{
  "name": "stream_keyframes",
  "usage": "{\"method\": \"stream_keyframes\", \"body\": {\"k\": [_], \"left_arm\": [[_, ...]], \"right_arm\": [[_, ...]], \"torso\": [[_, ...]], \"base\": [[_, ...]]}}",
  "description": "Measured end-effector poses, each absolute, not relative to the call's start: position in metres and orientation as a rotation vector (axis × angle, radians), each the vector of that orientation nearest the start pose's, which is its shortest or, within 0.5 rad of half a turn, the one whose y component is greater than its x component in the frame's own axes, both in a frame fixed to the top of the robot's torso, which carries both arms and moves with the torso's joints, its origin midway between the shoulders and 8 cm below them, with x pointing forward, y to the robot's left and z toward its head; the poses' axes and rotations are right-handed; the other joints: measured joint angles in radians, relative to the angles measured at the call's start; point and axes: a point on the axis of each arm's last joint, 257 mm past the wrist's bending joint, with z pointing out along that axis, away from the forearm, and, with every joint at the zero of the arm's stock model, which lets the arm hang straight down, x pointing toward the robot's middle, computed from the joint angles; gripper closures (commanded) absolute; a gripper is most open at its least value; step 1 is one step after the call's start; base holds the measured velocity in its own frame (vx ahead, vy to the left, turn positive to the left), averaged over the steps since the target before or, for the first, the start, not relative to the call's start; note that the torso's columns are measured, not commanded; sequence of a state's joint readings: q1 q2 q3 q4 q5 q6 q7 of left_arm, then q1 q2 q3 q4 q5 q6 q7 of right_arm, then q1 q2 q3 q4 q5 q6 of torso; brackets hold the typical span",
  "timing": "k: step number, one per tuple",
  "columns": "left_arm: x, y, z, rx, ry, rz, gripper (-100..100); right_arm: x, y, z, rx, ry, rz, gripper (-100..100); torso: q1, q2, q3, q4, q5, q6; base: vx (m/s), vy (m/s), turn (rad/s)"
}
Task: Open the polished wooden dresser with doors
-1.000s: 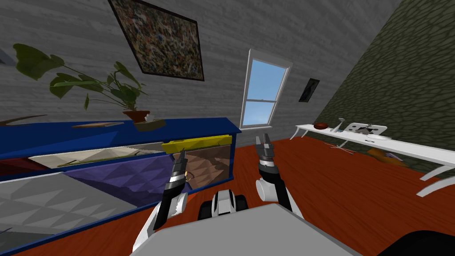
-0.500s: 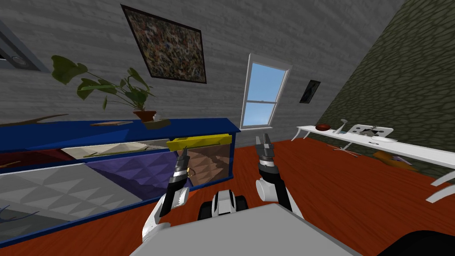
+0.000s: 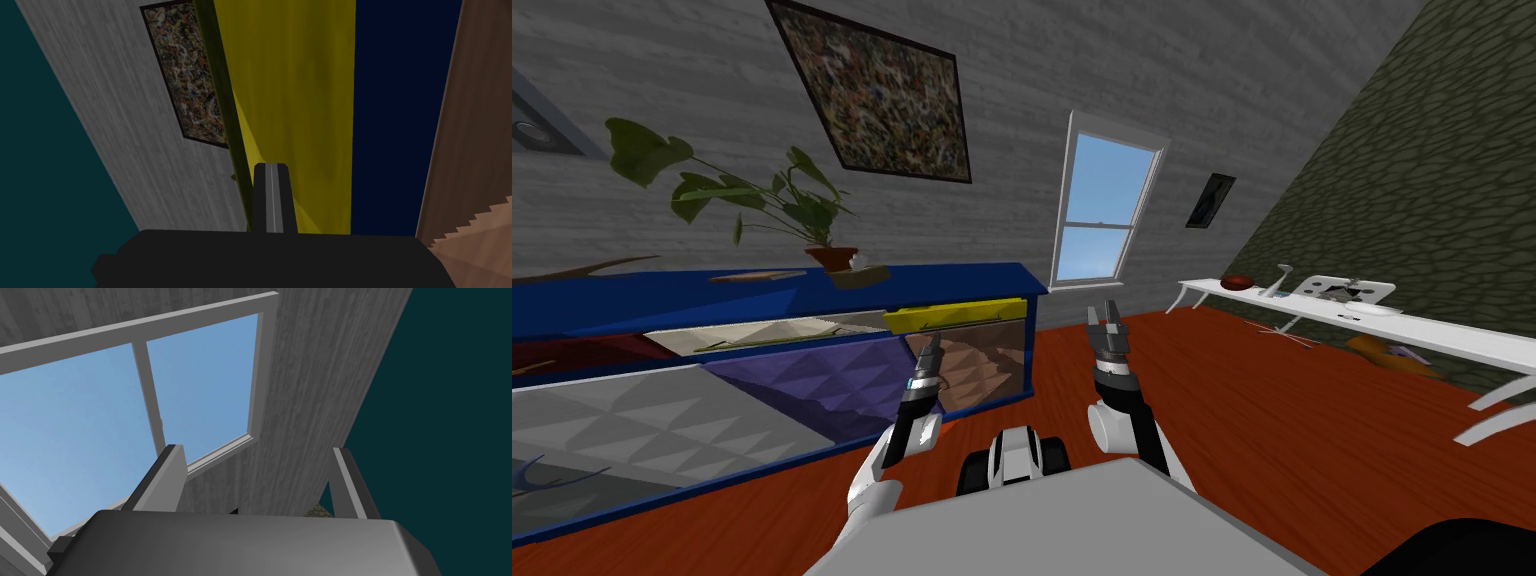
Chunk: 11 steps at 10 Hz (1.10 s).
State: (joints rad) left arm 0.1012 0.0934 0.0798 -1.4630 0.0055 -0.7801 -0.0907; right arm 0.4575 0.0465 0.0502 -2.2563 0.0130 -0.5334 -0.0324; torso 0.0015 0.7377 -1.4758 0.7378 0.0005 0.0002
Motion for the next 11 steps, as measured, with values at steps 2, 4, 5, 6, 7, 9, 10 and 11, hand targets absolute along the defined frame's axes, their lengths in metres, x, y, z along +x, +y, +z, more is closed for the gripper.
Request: {"method": "stream_keyframes", "body": {"k": [2,4,5,6,7,9,10,11], "left_arm": [[0.47,0.295,-0.143,-0.688,0.824,-1.212,100],[0.482,0.295,-0.148,-0.694,0.836,-1.222,100],[0.49,0.297,-0.146,-0.683,0.839,-1.229,100],[0.495,0.298,-0.143,-0.676,0.837,-1.238,100],[0.501,0.299,-0.145,-0.68,0.843,-1.24,100],[0.511,0.303,-0.147,-0.682,0.855,-1.24,100],[0.518,0.307,-0.143,-0.674,0.852,-1.246,100],[0.523,0.307,-0.146,-0.679,0.857,-1.246,100]], "right_arm": [[0.348,-0.261,0.035,0.661,0.538,1.4,0],[0.348,-0.261,0.035,0.661,0.538,1.4,0],[0.348,-0.261,0.035,0.661,0.538,1.4,0],[0.348,-0.261,0.035,0.661,0.538,1.4,0],[0.348,-0.261,0.035,0.661,0.538,1.4,0],[0.348,-0.261,0.035,0.661,0.538,1.4,0],[0.348,-0.261,0.035,0.661,0.538,1.4,0],[0.348,-0.261,0.035,0.661,0.538,1.4,0]], "torso": [[0.001,0.002,0.001,0.001,0.0,-0.001],[-0.003,0.001,0.0,0.0,-0.001,0.0],[-0.003,0.002,0.0,0.0,-0.001,0.0],[-0.003,0.001,0.0,0.0,-0.001,0.0],[0.0,-0.001,-0.001,0.0,0.0,0.0],[-0.001,0.001,0.0,0.0,0.0,-0.001],[-0.002,0.002,0.001,0.001,-0.001,0.0],[-0.002,0.0,0.0,0.0,-0.001,0.0]], "base": [[-0.07,-0.024,0.08],[-0.07,-0.053,0.041],[-0.087,-0.065,0.06],[-0.048,-0.037,-0.007],[-0.019,-0.012,-0.01],[-0.086,-0.046,0.081],[-0.046,-0.03,-0.005],[-0.011,-0.01,-0.013]]}}
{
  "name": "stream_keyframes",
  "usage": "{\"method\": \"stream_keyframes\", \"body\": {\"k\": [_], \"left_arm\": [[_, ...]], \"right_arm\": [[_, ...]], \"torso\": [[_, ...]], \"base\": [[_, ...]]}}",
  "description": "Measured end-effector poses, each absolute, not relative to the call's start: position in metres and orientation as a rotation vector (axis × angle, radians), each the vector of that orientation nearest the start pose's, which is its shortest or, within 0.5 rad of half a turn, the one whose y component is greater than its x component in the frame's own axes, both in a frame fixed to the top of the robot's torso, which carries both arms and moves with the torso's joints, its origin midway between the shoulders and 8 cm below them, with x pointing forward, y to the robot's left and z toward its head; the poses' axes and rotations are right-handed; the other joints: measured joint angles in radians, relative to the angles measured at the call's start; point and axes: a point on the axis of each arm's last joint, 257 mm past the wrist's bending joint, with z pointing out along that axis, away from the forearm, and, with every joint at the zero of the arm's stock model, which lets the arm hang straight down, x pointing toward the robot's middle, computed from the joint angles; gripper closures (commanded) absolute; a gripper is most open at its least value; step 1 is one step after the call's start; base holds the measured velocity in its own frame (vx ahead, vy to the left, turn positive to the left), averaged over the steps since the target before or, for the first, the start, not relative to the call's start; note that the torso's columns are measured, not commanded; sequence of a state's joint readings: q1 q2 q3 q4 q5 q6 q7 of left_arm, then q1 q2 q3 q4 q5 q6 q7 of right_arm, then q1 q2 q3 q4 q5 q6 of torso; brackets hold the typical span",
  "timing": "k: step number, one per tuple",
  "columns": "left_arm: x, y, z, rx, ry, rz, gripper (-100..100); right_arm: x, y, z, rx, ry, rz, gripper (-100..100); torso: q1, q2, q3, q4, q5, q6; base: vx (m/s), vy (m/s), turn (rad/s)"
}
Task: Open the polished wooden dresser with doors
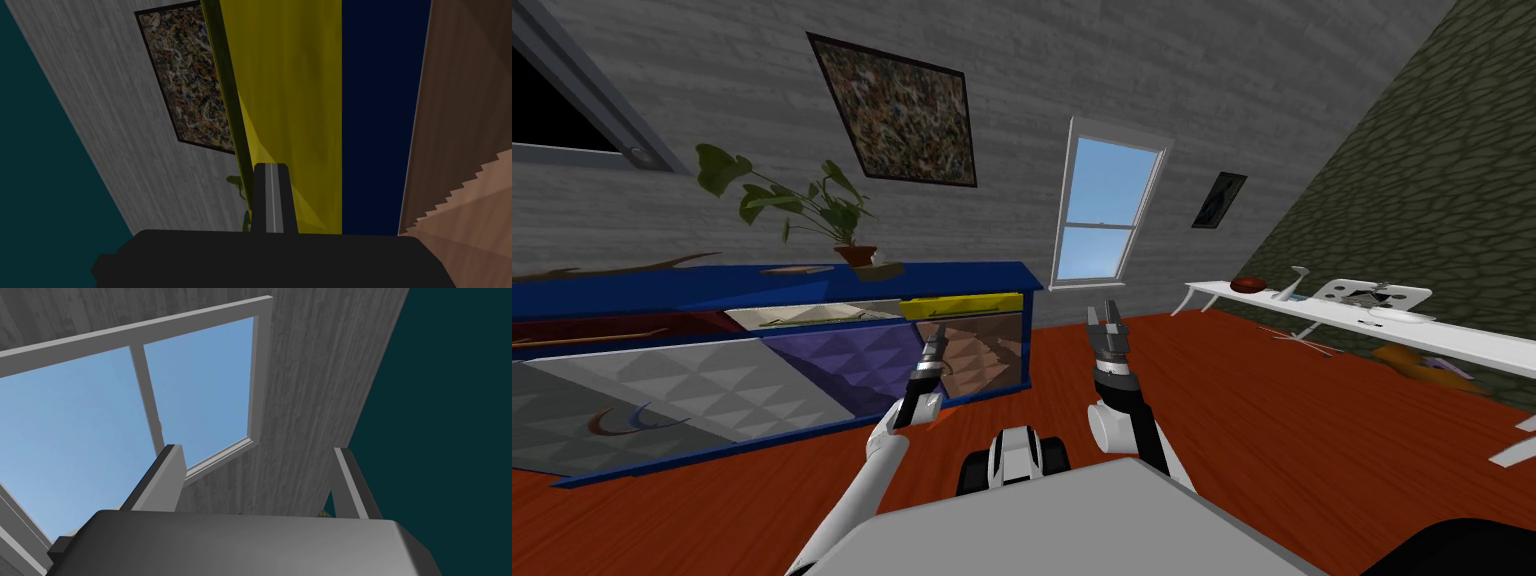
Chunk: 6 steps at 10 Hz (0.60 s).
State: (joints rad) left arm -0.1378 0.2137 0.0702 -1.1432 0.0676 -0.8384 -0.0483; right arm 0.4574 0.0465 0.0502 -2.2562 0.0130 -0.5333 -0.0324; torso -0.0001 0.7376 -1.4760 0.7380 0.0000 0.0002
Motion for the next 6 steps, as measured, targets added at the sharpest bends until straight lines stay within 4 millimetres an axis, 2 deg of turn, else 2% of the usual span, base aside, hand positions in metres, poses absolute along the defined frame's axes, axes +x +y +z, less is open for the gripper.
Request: {"method": "stream_keyframes", "body": {"k": [1,3,5,6], "left_arm": [[0.526,0.308,-0.153,-0.692,0.869,-1.241,100],[0.54,0.316,-0.143,-0.676,0.864,-1.246,100],[0.546,0.318,-0.151,-0.693,0.88,-1.239,100],[0.552,0.324,-0.146,-0.684,0.877,-1.238,100]], "right_arm": [[0.348,-0.261,0.035,0.661,0.538,1.4,0],[0.348,-0.261,0.035,0.661,0.538,1.4,0],[0.348,-0.261,0.034,0.661,0.538,1.4,0],[0.348,-0.261,0.035,0.661,0.538,1.4,0]], "torso": [[0.001,-0.002,-0.001,-0.001,0.0,0.0],[-0.001,0.002,0.001,0.001,0.0,0.0],[0.002,-0.002,-0.001,-0.001,0.001,0.0],[0.0,0.001,0.0,0.0,0.0,-0.001]], "base": [[-0.079,-0.054,0.098],[-0.061,-0.037,0.028],[-0.034,-0.023,0.044],[-0.083,-0.052,0.067]]}}
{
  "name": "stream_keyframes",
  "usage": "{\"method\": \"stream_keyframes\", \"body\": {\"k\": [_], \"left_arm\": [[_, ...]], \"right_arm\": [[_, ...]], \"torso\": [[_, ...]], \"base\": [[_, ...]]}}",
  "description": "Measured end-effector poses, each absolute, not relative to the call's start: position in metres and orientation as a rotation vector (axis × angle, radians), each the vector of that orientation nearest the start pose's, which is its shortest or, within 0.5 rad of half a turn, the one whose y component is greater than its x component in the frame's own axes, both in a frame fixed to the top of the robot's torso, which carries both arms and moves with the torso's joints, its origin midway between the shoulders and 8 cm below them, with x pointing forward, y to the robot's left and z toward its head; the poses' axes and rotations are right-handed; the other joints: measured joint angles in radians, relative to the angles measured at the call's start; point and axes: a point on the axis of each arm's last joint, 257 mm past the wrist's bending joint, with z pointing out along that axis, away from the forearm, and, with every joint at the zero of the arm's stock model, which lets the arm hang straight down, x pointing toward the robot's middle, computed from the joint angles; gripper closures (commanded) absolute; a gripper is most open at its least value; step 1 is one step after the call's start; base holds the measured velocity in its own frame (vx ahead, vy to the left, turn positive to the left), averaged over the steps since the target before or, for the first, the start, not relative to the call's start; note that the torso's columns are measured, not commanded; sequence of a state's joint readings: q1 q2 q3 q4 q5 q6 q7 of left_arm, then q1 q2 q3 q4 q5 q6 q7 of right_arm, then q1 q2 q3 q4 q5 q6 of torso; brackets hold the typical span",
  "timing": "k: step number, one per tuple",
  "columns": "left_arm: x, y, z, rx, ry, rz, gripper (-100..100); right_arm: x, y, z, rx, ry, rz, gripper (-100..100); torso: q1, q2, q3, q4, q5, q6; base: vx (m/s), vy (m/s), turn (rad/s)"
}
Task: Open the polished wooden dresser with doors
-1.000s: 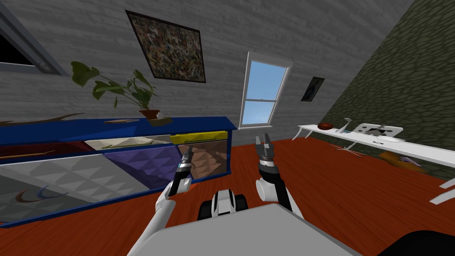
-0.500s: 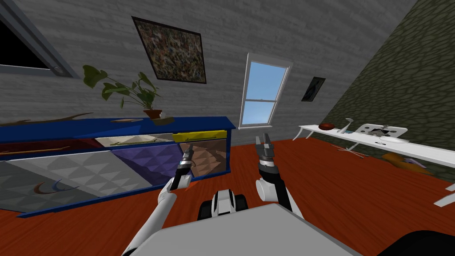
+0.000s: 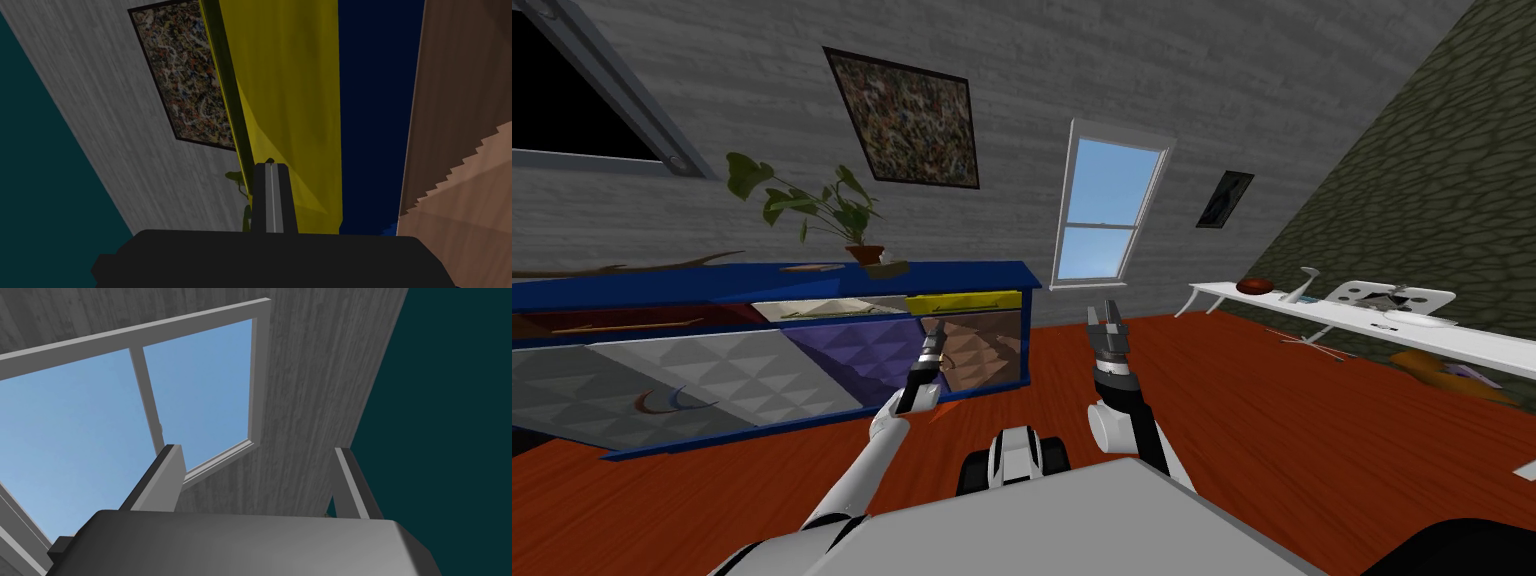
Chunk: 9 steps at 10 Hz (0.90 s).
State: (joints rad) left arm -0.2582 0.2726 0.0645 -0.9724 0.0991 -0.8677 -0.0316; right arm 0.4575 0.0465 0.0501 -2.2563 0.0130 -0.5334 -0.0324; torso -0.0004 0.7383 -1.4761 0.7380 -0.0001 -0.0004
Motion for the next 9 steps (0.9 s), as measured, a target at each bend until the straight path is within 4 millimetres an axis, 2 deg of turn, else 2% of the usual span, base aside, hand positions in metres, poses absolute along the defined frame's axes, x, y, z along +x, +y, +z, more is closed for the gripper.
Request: {"method": "stream_keyframes", "body": {"k": [2,4,6,8,9], "left_arm": [[0.564,0.329,-0.143,-0.689,0.88,-1.236,100],[0.577,0.342,-0.128,-0.673,0.868,-1.233,100],[0.586,0.344,-0.132,-0.693,0.882,-1.223,100],[0.597,0.355,-0.115,-0.678,0.864,-1.22,100],[0.599,0.359,-0.116,-0.686,0.868,-1.214,100]], "right_arm": [[0.348,-0.261,0.035,0.661,0.538,1.4,0],[0.348,-0.261,0.035,0.661,0.538,1.4,0],[0.348,-0.261,0.034,0.661,0.538,1.4,0],[0.348,-0.261,0.035,0.661,0.538,1.4,0],[0.348,-0.261,0.035,0.661,0.538,1.4,0]], "torso": [[0.0,0.0,0.001,0.0,0.0,0.001],[0.0,0.001,0.001,0.0,0.0,0.001],[0.002,-0.004,-0.002,-0.001,0.001,0.0],[-0.001,0.002,0.001,0.001,0.0,0.001],[0.0,0.0,0.0,0.0,0.0,0.001]], "base": [[-0.082,-0.041,0.039],[-0.075,-0.039,0.025],[-0.042,-0.023,0.046],[-0.063,-0.036,0.025],[-0.011,-0.009,-0.013]]}}
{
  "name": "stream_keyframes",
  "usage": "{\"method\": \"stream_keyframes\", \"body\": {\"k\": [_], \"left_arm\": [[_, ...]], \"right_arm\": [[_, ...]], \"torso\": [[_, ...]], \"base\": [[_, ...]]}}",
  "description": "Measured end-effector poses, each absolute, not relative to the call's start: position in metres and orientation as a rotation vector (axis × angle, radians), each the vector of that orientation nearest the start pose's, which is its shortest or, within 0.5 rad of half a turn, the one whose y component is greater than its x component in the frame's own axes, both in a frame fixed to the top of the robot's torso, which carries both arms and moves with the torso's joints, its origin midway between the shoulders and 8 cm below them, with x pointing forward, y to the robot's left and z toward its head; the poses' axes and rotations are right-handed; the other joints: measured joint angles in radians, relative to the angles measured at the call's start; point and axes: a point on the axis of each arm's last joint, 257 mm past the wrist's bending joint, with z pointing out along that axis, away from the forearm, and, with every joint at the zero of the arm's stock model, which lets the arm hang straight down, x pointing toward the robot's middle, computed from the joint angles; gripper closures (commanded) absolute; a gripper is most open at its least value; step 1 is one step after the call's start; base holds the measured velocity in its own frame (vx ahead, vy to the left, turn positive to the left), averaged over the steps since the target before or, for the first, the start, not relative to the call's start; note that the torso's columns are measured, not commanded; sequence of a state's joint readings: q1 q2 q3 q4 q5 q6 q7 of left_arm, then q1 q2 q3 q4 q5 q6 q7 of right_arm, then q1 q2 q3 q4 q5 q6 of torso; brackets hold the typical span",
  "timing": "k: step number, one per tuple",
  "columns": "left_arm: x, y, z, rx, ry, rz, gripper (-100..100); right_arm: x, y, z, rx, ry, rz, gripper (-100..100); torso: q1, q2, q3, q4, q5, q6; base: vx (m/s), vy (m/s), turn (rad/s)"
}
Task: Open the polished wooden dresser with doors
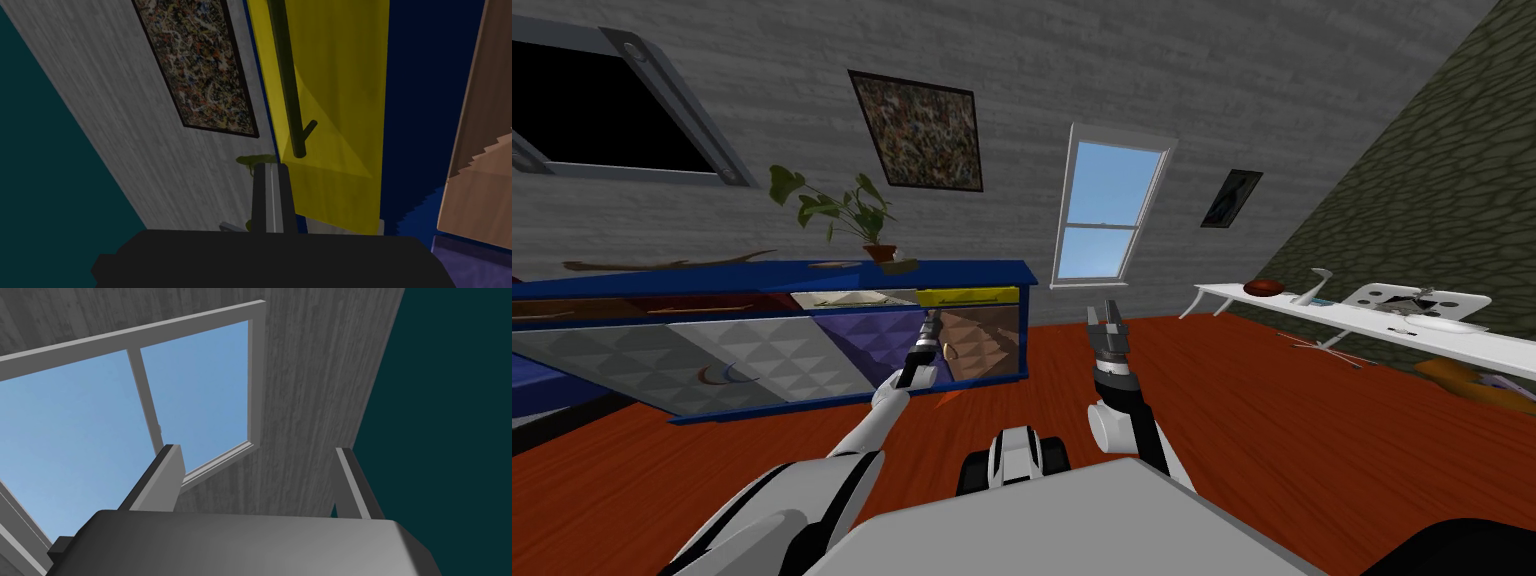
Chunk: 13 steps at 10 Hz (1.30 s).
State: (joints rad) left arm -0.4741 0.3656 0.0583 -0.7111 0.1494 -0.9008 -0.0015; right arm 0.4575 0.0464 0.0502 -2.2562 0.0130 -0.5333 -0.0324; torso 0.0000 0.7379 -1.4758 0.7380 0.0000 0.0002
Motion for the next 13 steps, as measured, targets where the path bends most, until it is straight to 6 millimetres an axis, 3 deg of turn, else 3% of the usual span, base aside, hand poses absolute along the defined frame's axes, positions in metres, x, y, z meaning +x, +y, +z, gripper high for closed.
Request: {"method": "stream_keyframes", "body": {"k": [1,2,4,5,7,13], "left_arm": [[0.602,0.361,-0.12,-0.696,0.876,-1.207,100],[0.602,0.361,-0.121,-0.698,0.877,-1.207,-100],[0.599,0.355,-0.118,-0.691,0.854,-1.222,-100],[0.599,0.355,-0.118,-0.689,0.852,-1.224,-100],[0.606,0.334,-0.115,-0.688,0.85,-1.233,-100],[0.626,0.278,-0.101,-0.682,0.857,-1.244,-100]], "right_arm": [[0.348,-0.261,0.035,0.661,0.538,1.4,0],[0.348,-0.261,0.034,0.661,0.538,1.4,0],[0.348,-0.261,0.034,0.661,0.538,1.4,0],[0.348,-0.261,0.035,0.661,0.538,1.4,0],[0.348,-0.261,0.034,0.66,0.538,1.4,0],[0.348,-0.261,0.034,0.661,0.538,1.4,0]], "torso": [[0.001,-0.002,-0.001,-0.001,0.0,0.0],[0.001,-0.002,-0.002,-0.001,0.0,0.0],[-0.008,-0.005,-0.003,-0.002,-0.002,0.0],[0.001,0.0,-0.001,0.0,0.0,-0.001],[0.008,0.003,0.002,0.001,0.003,-0.001],[-0.001,-0.001,-0.001,0.0,0.0,0.0]], "base": [[0.0,0.0,0.0],[0.058,-0.092,-0.066],[0.089,-0.133,-0.032],[0.014,0.037,0.032],[0.011,0.092,0.027],[-0.006,0.087,0.021]]}}
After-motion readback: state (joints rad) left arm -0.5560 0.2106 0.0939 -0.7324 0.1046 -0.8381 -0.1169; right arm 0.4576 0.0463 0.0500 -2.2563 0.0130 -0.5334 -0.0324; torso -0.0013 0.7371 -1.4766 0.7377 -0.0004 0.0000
